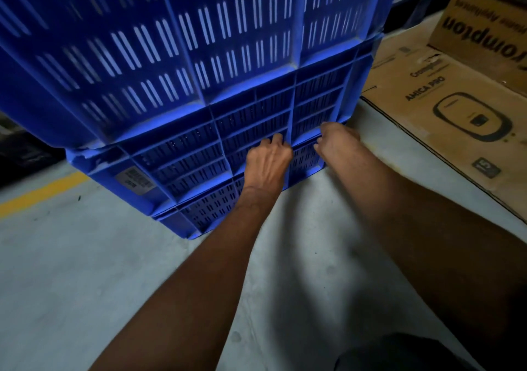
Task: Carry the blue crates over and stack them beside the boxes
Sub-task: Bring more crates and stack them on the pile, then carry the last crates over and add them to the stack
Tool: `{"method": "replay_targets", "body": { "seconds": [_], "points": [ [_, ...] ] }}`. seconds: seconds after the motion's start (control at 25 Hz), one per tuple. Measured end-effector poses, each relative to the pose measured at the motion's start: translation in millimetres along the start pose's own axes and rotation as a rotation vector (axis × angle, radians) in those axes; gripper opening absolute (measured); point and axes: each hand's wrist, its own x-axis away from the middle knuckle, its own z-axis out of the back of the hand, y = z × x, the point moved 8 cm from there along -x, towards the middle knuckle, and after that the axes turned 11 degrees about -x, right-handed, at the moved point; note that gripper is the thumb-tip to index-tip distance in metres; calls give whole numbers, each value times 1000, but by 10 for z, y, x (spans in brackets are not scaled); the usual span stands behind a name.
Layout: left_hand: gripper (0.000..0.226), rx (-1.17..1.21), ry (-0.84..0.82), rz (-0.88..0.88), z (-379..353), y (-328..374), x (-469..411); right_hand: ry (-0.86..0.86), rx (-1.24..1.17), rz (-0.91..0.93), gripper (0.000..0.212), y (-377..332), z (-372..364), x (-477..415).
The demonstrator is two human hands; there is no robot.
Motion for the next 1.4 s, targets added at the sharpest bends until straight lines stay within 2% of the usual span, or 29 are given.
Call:
{"method": "replay_targets", "body": {
  "seconds": [0.12,0.24,0.36,0.56,0.64,0.72,0.76,0.88,0.96,1.04,1.16,1.28,1.4],
  "points": [
    [25,-6,14,-2,-23,55,-57,185,-55,-33,28,-52,158,74],
    [20,-14,51,6,-12,41,-39,225,54,58,4,-182,168,294],
    [21,-4,84,7,-3,45,-45,243,118,139,11,-206,206,277],
    [25,7,101,-16,-95,78,-38,277,136,171,27,-173,217,244],
    [25,44,66,7,-67,50,-38,230,163,116,22,-193,207,200],
    [26,124,-56,31,25,-39,-26,106,184,-2,9,-245,193,317],
    [26,176,-127,33,49,-89,15,75,240,-44,9,-262,233,434],
    [30,475,-303,161,199,-434,345,75,407,-59,9,-265,444,1004],
    [34,630,-323,310,507,-697,687,-57,349,-116,14,-198,394,1544],
    [32,699,-327,415,980,-920,958,-121,325,-133,9,-331,314,2140],
    [31,759,-303,505,1845,-1255,1248,-138,367,15,6,-916,230,3001],
    [32,785,-292,485,2915,-1469,1523,-208,500,144,6,-1734,321,3925],
    [31,782,-299,439,4041,-1571,1921,-284,705,281,15,-2526,570,4857]
  ]
}}
